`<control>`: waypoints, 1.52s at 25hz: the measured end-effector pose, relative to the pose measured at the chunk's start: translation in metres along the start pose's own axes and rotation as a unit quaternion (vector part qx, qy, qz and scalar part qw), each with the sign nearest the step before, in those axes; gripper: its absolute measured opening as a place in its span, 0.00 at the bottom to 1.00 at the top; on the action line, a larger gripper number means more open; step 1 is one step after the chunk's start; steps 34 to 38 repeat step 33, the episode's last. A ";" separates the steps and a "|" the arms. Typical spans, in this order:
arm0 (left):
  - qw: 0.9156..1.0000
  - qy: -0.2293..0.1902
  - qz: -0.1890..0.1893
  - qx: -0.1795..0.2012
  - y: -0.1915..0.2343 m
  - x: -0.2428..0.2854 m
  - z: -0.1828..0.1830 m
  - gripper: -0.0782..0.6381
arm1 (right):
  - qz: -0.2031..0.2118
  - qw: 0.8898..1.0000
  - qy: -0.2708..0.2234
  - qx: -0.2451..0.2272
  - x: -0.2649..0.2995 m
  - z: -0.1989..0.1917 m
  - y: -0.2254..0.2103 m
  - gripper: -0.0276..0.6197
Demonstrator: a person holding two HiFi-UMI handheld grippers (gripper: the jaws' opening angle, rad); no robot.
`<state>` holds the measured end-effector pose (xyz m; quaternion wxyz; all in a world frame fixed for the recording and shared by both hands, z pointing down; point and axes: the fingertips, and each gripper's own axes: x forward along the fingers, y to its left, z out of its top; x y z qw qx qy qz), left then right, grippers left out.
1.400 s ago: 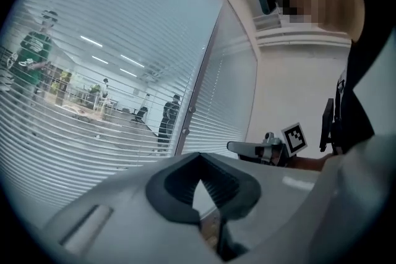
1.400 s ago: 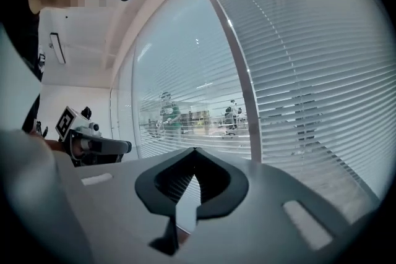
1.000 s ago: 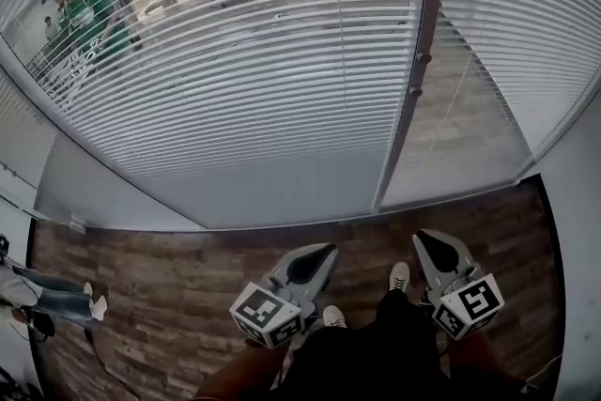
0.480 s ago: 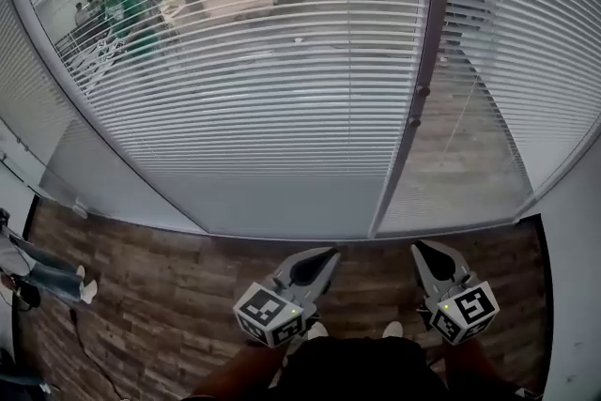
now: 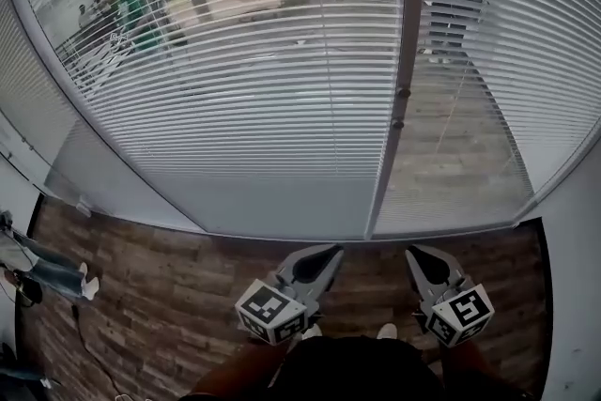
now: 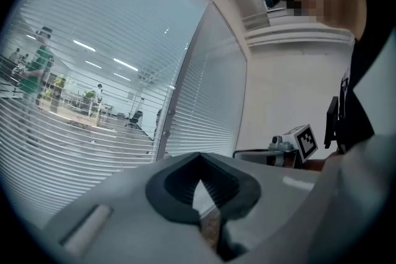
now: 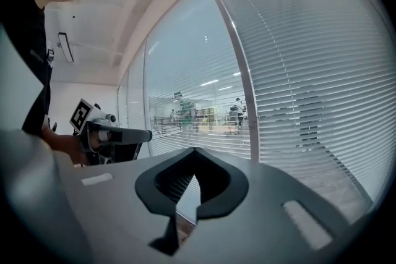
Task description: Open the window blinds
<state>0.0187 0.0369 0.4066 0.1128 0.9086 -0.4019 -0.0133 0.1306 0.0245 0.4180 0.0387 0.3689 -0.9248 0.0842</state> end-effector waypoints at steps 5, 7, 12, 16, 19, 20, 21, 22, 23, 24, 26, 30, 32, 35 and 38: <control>1.000 0.010 -0.004 0.000 -0.002 -0.003 -0.007 0.11 | 0.004 1.000 -0.016 -0.001 -0.001 0.007 0.003 0.08; 1.000 0.009 -0.003 0.001 -0.002 -0.005 -0.006 0.11 | 0.002 1.000 -0.016 -0.004 0.000 0.008 0.004 0.08; 1.000 0.011 0.000 -0.002 0.001 -0.009 -0.008 0.11 | -0.003 1.000 -0.012 -0.011 0.002 0.005 0.010 0.08; 1.000 0.011 0.001 0.000 0.000 -0.011 -0.021 0.11 | -0.004 1.000 -0.017 -0.010 0.000 -0.013 0.011 0.08; 1.000 0.015 -0.006 -0.001 -0.003 -0.015 -0.018 0.11 | -0.012 1.000 -0.009 -0.009 -0.004 -0.004 0.013 0.08; 1.000 0.014 -0.006 0.000 -0.003 -0.015 -0.013 0.11 | -0.013 1.000 -0.007 -0.009 -0.004 -0.001 0.014 0.08; 1.000 0.012 -0.006 0.001 -0.003 -0.015 -0.009 0.11 | -0.013 1.000 -0.007 -0.010 -0.004 0.001 0.014 0.08; 1.000 0.011 -0.007 0.001 -0.003 -0.016 -0.007 0.11 | -0.013 1.000 -0.008 -0.009 -0.004 0.003 0.014 0.08; 1.000 0.011 -0.008 0.000 -0.003 -0.015 -0.006 0.11 | -0.013 1.000 -0.010 -0.010 -0.004 0.004 0.015 0.08; 1.000 0.011 -0.009 -0.001 -0.004 -0.015 -0.006 0.11 | -0.013 1.000 -0.012 -0.011 -0.004 0.005 0.014 0.08; 1.000 0.011 -0.010 -0.001 -0.006 -0.012 -0.004 0.11 | -0.014 1.000 -0.013 -0.014 -0.006 0.006 0.012 0.08; 1.000 0.013 -0.005 0.002 -0.006 -0.013 -0.012 0.11 | -0.014 1.000 -0.013 -0.015 -0.009 -0.008 0.013 0.08; 1.000 0.014 -0.006 0.004 -0.006 -0.019 -0.029 0.11 | -0.015 1.000 -0.013 -0.014 -0.010 -0.025 0.018 0.08; 1.000 0.015 -0.006 0.005 -0.006 -0.022 -0.039 0.11 | -0.016 1.000 -0.014 -0.014 -0.010 -0.034 0.020 0.08; 1.000 0.015 -0.006 0.005 -0.006 -0.022 -0.039 0.11 | -0.016 1.000 -0.014 -0.014 -0.010 -0.034 0.020 0.08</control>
